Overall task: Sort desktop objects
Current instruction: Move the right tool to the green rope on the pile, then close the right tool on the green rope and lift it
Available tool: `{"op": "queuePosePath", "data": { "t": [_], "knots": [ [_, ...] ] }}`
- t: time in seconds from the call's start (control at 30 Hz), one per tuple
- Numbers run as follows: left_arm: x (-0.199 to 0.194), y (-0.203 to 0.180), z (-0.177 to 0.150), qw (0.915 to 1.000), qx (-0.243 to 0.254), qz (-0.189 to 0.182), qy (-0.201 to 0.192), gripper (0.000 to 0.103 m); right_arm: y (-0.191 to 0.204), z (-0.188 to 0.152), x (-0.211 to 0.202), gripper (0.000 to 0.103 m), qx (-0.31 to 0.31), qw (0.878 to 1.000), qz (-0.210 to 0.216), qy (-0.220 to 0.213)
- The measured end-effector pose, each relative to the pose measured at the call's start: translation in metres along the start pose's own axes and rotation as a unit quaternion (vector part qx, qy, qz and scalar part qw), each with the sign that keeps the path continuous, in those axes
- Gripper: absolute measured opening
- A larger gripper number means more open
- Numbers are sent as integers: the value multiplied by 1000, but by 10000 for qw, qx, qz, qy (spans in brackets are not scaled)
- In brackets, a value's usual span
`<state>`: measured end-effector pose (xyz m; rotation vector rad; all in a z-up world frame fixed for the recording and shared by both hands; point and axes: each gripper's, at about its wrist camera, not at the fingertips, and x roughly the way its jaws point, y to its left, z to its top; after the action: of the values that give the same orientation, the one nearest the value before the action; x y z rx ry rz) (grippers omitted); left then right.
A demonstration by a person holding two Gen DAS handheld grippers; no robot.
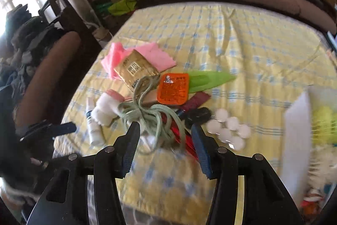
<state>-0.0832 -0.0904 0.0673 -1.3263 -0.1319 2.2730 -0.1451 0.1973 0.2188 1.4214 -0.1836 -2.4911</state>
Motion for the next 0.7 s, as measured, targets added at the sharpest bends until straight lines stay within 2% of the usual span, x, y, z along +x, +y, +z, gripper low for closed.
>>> {"op": "queuePosePath", "data": {
  "t": [0.13, 0.37, 0.53, 0.6, 0.63, 0.67, 0.7],
  "knots": [
    [8, -1, 4, 9999, 48, -133, 16, 68, -4, 1, 23, 52, 182, 9998, 1, 120],
    [20, -1, 11, 9997, 38, -221, 2, 68, -13, 2, 11, 52, 343, 9992, 198, -5],
    [21, 10, 12, 9996, 176, 230, -67, 73, -10, 4, 19, 51, 318, 9992, 149, 186],
    [25, 16, 15, 9996, 88, 261, -69, 73, -8, 3, 25, 45, 273, 9992, 142, 261],
    [26, 18, 17, 9995, 77, 296, -92, 73, -7, 3, 27, 34, 247, 9993, 122, 266],
    [27, 18, 18, 9994, 71, 308, -113, 73, -7, 3, 27, 15, 254, 9993, 140, 256],
    [26, 18, 18, 9994, 52, 299, -146, 73, -8, 3, 27, 11, 274, 9991, 225, 232]
  ]
}}
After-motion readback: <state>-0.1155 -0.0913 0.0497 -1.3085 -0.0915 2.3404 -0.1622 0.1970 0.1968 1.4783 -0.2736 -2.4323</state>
